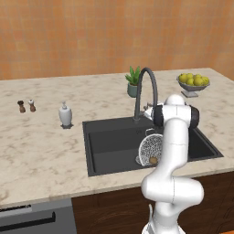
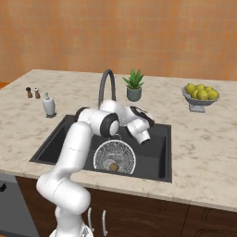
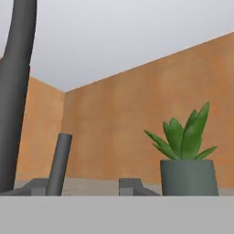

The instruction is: Put the colander in the sink, put the kiwi in the colander, and turn on the sink faucet and pour water over the colander.

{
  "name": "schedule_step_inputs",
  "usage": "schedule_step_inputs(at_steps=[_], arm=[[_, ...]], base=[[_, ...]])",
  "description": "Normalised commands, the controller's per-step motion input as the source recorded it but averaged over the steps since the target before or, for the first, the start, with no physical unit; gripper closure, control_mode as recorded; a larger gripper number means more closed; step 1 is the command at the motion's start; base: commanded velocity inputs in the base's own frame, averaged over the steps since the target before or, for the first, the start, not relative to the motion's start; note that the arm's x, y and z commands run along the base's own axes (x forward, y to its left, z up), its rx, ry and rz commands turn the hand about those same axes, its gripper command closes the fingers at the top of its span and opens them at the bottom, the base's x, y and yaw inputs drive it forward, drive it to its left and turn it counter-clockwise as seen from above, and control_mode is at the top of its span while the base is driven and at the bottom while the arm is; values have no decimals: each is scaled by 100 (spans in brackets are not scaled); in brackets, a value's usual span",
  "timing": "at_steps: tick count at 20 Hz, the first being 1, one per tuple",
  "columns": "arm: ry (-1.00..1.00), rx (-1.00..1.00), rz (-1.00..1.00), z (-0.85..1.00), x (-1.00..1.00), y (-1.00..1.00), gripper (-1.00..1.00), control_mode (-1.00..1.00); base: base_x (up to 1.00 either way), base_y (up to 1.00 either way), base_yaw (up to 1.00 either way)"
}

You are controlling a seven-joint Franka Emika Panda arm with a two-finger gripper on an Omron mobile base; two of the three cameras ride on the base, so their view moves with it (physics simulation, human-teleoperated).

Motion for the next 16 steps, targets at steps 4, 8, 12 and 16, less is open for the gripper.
schedule_step_inputs(at_steps=[4, 8, 12, 16], arm=[[19, 25, -11, 100, 74, -100, 100, -100], [20, 34, -7, 100, 99, -100, 100, -100], [18, 39, -7, 76, 100, -100, 100, -100], [23, 31, -12, 42, 100, -100, 100, -100]], base=[[0, 0, 0], [0, 0, 0], [0, 0, 0], [0, 0, 0]])
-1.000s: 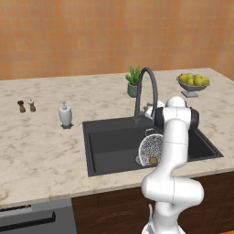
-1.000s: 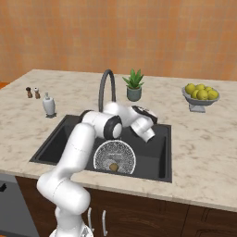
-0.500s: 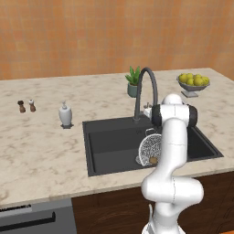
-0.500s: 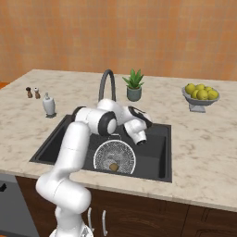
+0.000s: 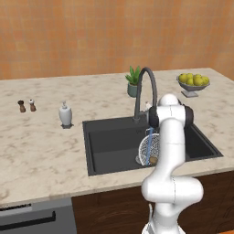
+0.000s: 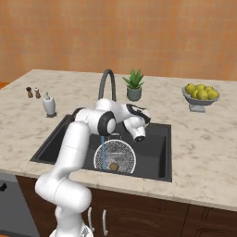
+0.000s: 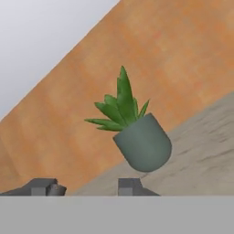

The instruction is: Put the colander in the sink, put the kiwi in the colander, and turn on the sink faucet and pour water over the colander.

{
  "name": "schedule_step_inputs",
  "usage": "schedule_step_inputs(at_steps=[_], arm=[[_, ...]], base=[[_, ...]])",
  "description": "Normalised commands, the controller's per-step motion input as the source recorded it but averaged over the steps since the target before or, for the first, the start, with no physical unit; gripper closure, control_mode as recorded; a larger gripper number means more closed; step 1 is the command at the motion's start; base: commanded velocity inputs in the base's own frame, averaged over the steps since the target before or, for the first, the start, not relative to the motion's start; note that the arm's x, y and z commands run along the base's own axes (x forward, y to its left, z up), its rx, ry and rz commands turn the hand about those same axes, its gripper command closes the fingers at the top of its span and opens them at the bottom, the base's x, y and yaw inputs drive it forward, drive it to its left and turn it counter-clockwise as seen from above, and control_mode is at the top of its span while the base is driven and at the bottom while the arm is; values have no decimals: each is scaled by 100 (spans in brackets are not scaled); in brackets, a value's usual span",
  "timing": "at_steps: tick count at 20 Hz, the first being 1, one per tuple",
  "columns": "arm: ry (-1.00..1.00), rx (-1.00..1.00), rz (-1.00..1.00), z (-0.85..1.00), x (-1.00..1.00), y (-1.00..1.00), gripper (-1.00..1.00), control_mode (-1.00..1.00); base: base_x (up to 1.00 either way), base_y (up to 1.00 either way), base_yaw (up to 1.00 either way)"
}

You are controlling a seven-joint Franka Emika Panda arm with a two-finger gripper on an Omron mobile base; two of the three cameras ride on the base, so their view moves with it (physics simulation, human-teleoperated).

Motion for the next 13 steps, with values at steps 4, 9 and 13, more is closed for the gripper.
schedule_step_inputs(at_steps=[4, 9, 13], arm=[[14, 34, -12, 59, 72, -100, 100, -100], [-5, 47, -5, 100, 1, -88, 100, -100], [-2, 41, 0, 100, -11, -81, 100, -100]], base=[[0, 0, 0], [0, 0, 0], [0, 0, 0]])
